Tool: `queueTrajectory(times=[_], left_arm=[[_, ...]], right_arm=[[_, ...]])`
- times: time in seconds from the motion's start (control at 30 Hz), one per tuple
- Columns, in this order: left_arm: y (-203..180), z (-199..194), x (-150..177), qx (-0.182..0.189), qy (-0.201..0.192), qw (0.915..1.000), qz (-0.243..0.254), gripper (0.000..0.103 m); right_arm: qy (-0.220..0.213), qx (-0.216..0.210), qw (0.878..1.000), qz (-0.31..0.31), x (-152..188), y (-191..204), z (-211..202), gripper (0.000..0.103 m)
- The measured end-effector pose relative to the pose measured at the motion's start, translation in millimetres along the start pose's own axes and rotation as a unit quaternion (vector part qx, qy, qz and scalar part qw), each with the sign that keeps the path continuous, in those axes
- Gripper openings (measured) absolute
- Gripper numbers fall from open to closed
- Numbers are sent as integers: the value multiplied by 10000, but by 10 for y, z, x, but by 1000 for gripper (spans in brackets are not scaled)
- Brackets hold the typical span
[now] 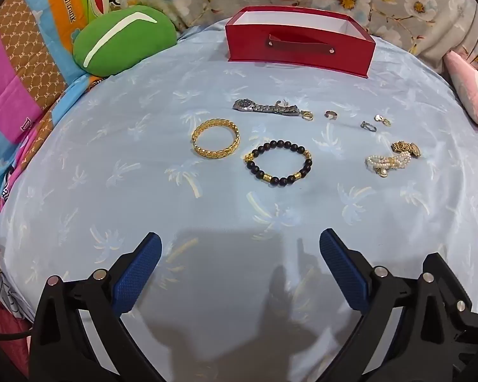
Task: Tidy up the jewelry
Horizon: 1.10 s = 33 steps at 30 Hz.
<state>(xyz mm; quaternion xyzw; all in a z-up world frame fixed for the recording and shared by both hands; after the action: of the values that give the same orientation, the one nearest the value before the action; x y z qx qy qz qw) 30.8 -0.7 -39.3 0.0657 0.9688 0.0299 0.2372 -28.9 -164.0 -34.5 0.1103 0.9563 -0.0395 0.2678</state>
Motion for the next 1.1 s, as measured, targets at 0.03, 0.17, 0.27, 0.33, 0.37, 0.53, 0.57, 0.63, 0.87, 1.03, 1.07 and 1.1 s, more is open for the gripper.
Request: queueTrajectory(times=[0.03,0.17,0.27,0.33,0.37,0.53,0.57,0.63,0.87,1.03,1.07,1.1], left_arm=[[-10,1,4,-15,-2,10000,10,97],[-3,11,10,129,39,9999,-82,97],[14,28,15,133,69,9999,-51,97],[-5,-8,15,125,51,9999,-73,97],[-4,-12,17,109,47,9999,-77,97],[4,-47,36,103,4,9999,-81,97],[4,-50,41,103,8,9999,-84,97],[39,-38,39,118,23,9999,-80,97],[35,-40,44,106,31,9999,-71,97],[50,-46,74,104,38,9999,-69,97],[54,-49,81,102,37,9999,-67,97],[44,-37,50,106,51,9999,-66,97]], right_arm=[[1,7,10000,-12,1,-1,2,98],[2,28,10000,-61,10,-16,13,98],[17,34,10000,-84,20,-43,30,98],[18,53,10000,-21,15,1,12,98],[20,49,10000,-17,9,-31,-31,98],[26,67,10000,-27,31,-10,4,98],[28,64,10000,-24,31,-11,3,98],[33,66,10000,-25,31,-11,2,98],[20,56,10000,-32,41,-30,-17,98],[17,59,10000,-16,42,-14,1,98],[17,59,10000,-16,43,-17,-3,98],[18,60,10000,-17,45,-20,-7,98]])
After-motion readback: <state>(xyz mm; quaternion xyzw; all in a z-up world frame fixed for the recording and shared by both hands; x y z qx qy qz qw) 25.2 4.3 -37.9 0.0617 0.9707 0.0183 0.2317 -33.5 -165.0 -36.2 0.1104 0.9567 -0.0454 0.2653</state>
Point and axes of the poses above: each gripper's, at about its wrist camera, not at the fingertips, and z roughly the way its jaws point, y to its left, x to its underside, the point moved 5 cm from there along z, roughly the way its jaws point, and after that the axes turned 11 degrees about y, right-handed, at the moved point
